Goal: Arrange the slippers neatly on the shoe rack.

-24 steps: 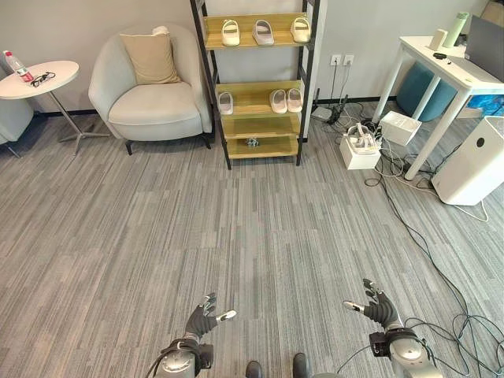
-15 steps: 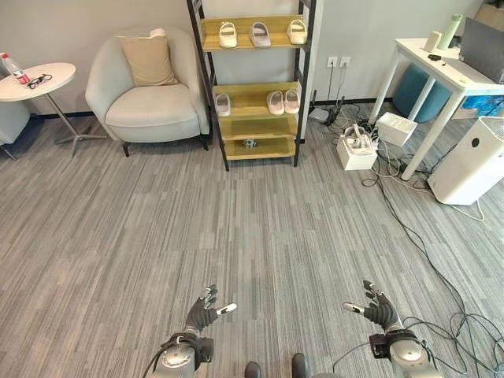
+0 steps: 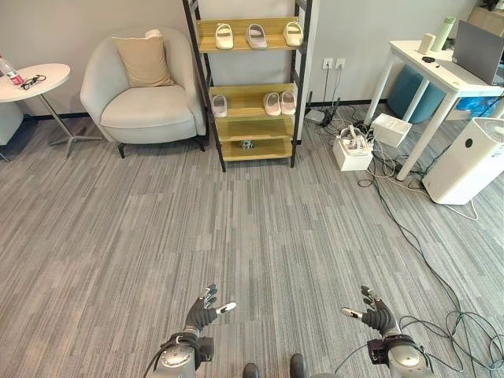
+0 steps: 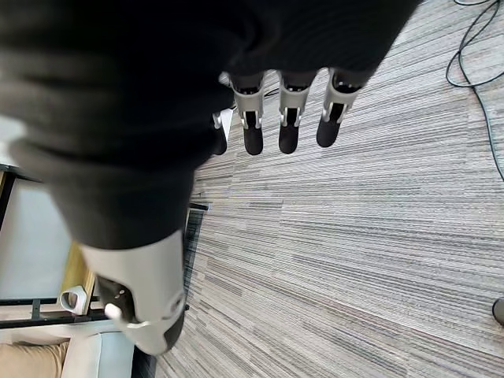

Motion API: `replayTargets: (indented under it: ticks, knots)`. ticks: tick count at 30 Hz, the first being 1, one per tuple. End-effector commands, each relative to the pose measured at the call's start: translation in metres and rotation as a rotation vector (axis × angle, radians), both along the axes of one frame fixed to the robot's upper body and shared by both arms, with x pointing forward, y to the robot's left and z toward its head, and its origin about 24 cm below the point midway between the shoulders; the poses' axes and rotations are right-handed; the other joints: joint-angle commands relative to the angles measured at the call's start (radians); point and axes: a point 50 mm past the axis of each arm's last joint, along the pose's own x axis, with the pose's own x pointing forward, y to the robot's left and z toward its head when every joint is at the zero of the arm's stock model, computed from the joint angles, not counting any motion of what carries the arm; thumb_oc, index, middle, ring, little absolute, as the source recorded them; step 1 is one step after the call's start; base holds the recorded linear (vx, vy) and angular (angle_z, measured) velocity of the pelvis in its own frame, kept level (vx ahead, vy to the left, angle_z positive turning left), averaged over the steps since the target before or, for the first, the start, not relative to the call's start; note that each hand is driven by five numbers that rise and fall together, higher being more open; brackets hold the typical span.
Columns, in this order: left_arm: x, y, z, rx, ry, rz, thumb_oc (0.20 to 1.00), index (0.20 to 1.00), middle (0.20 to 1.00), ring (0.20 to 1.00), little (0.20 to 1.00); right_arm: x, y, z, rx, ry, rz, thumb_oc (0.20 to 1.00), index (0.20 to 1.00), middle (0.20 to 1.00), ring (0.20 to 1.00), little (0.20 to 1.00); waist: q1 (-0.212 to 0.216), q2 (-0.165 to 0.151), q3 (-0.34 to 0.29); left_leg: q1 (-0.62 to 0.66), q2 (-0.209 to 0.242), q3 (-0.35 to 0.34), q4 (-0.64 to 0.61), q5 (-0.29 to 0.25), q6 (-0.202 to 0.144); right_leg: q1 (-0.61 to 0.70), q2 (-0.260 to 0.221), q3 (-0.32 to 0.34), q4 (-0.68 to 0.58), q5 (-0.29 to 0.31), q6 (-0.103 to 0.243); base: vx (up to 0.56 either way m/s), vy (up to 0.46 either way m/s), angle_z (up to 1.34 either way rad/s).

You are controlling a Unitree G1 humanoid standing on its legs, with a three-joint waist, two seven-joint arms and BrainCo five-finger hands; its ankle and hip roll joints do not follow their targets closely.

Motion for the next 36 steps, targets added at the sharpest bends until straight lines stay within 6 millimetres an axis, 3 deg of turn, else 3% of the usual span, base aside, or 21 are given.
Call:
replayTargets:
  ticks: [1, 14, 15, 16, 17, 20, 22, 26, 31, 36]
  knots:
    - [0.028, 0.005, 0.018, 0.001, -0.115, 0.016, 1.0, 1.0, 1.0, 1.0, 1.0, 0.023, 0.011, 0.014, 0.015, -0.097, 0.048, 1.0, 1.0, 1.0, 1.0, 1.0, -0.002, -0.028, 0.008, 0.026, 0.016, -0.02, 0.0, -0.109, -0.027, 0.053, -0.086, 0.041, 0.001, -0.132, 0.087, 0.0, 0.0, 0.0]
    - [0.022, 0.017, 0.016, 0.054, -0.09, 0.007, 1.0, 1.0, 1.0, 1.0, 1.0, 0.036, 0.011, 0.023, 0.009, -0.132, 0.06, 1.0, 1.0, 1.0, 1.0, 1.0, 0.01, -0.034, 0.055, -0.012, 0.003, -0.013, 0.0, -0.103, -0.006, 0.008, -0.098, 0.045, 0.019, -0.119, 0.101, 0.0, 0.038, -0.06]
    - [0.025, 0.017, 0.017, 0.058, -0.098, 0.002, 1.0, 1.0, 1.0, 1.0, 1.0, 0.037, 0.011, 0.024, 0.007, -0.135, 0.062, 1.0, 1.0, 1.0, 1.0, 1.0, 0.011, -0.035, 0.062, -0.014, 0.001, -0.014, 0.0, -0.101, 0.001, -0.012, -0.101, 0.047, 0.058, -0.126, 0.105, -0.06, 0.141, -0.01]
    - [0.029, 0.018, 0.022, 0.069, -0.122, -0.009, 1.0, 1.0, 1.0, 1.0, 1.0, 0.039, 0.011, 0.026, -0.003, -0.143, 0.073, 1.0, 1.0, 1.0, 1.0, 1.0, 0.01, -0.036, 0.077, -0.019, -0.008, -0.017, 0.007, -0.107, 0.016, -0.079, -0.103, 0.052, 0.184, -0.144, 0.123, -0.06, 0.141, -0.07]
    - [0.03, 0.018, 0.022, 0.069, -0.122, -0.009, 1.0, 1.0, 1.0, 1.0, 1.0, 0.04, 0.011, 0.026, -0.003, -0.144, 0.073, 1.0, 1.0, 1.0, 1.0, 1.0, 0.011, -0.037, 0.075, -0.021, -0.009, -0.016, 0.007, -0.107, 0.016, -0.084, -0.104, 0.054, 0.19, -0.147, 0.123, -0.04, 0.149, -0.06]
    - [0.031, 0.018, 0.024, 0.076, -0.132, -0.013, 1.0, 1.0, 1.0, 1.0, 1.0, 0.038, 0.012, 0.026, 0.006, -0.144, 0.063, 1.0, 1.0, 1.0, 1.0, 1.0, -0.004, -0.035, 0.1, 0.007, -0.022, -0.019, 0.009, -0.121, 0.034, -0.179, -0.125, 0.054, 0.417, -0.08, 0.17, 0.03, 0.147, -0.02]
    - [0.033, 0.017, 0.023, 0.078, -0.128, -0.013, 1.0, 1.0, 1.0, 1.0, 1.0, 0.033, 0.013, 0.021, 0.027, -0.129, 0.038, 1.0, 1.0, 1.0, 1.0, 1.0, -0.012, -0.022, 0.112, 0.038, -0.016, -0.027, 0.003, -0.133, 0.035, -0.231, -0.119, 0.056, 0.514, -0.067, 0.166, 0.17, 0.134, 0.0]
    - [0.04, 0.011, 0.028, 0.058, -0.161, -0.017, 1.0, 1.0, 1.0, 1.0, 1.0, 0.03, 0.008, 0.019, 0.042, -0.121, -0.004, 1.0, 1.0, 1.0, 1.0, 1.0, -0.035, -0.014, 0.118, 0.103, -0.029, -0.046, 0.0, -0.182, 0.026, -0.28, -0.127, 0.005, 0.367, -0.048, 0.141, 0.22, 0.033, 0.16]
    - [0.059, 0.001, 0.038, 0.101, -0.215, -0.085, 1.0, 1.0, 1.0, 1.0, 1.0, 0.025, 0.009, 0.012, 0.043, -0.081, -0.011, 1.0, 1.0, 1.0, 1.0, 1.0, -0.082, -0.036, 0.128, 0.177, -0.035, -0.078, 0.0, -0.248, 0.002, -0.333, -0.093, -0.013, 0.061, 0.019, 0.165, 0.29, -0.054, 0.11]
    - [0.058, -0.007, 0.036, 0.095, -0.206, -0.118, 1.0, 1.0, 1.0, 1.0, 1.0, 0.009, 0.003, 0.005, 0.026, -0.036, -0.009, 1.0, 1.0, 1.0, 1.0, 1.0, -0.109, -0.044, 0.096, 0.231, -0.021, -0.105, 0.0, -0.306, -0.014, -0.306, -0.072, -0.035, 0.021, 0.038, 0.153, 0.33, -0.116, 0.34]
